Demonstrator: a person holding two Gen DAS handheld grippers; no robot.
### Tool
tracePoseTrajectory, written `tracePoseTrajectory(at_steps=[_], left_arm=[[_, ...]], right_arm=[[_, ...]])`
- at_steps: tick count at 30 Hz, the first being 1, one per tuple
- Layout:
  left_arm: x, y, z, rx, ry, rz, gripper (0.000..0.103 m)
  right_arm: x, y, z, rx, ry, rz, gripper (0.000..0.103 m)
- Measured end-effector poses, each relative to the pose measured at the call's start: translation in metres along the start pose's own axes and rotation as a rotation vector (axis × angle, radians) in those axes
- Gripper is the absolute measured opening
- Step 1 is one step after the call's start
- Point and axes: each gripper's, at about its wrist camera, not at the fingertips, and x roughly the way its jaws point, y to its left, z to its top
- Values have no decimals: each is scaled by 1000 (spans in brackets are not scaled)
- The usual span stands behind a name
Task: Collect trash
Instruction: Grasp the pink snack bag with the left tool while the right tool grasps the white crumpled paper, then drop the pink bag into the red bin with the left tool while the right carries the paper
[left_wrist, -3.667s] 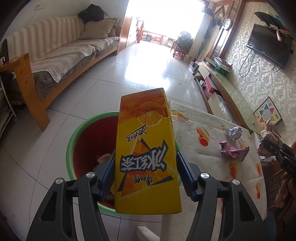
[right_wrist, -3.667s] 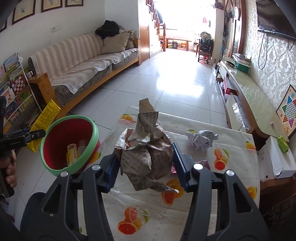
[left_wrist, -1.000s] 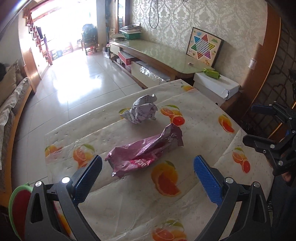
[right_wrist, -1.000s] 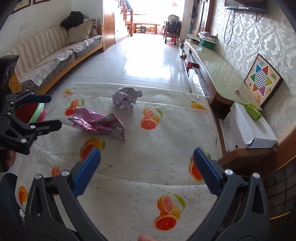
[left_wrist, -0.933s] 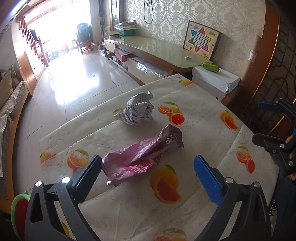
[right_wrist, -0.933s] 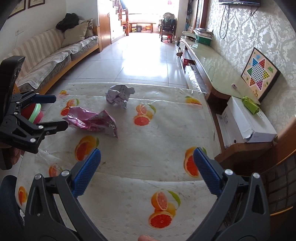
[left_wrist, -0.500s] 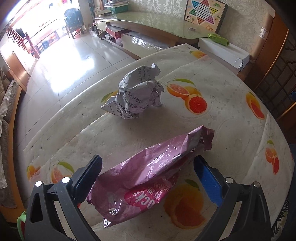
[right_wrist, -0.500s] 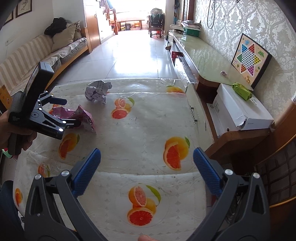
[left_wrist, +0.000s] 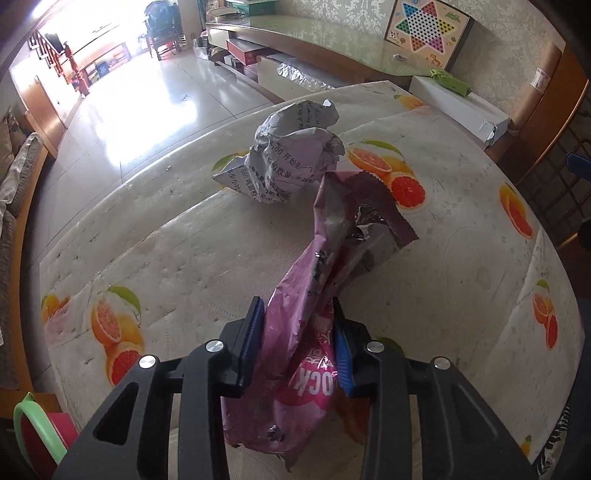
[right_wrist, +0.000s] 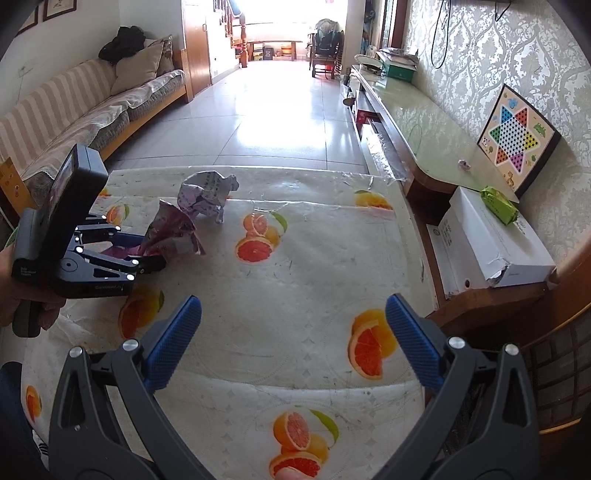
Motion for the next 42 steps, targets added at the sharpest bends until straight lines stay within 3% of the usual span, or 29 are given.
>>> tracePoseTrajectory(at_steps=[1,4,17,27,30,32,42], left_arm=[[-4,1,-4,-6,-7,-6,29],[-19,5,-17,-27,-40,-5,9],[-100,31,-97,-225,-178,-45,8],[-146,39,-130,-257,-249,-20,8],[-154,43,-134,-250,-257,-3,8],[-158,44,-137,-256,-259,-1,8],[-158,45,-140,-286,-278,-5,8]], right_arm=[[3,4,6,-8,-4,4,98],[15,15,23,-29,-19,18,98],[105,71,86,15,68,108,98],[167,94,96,38,177,61,97],[174,97,94,31,198,60,79],[175,101,91,12,210,60,56],[134,99,74,-56,134,41,52]])
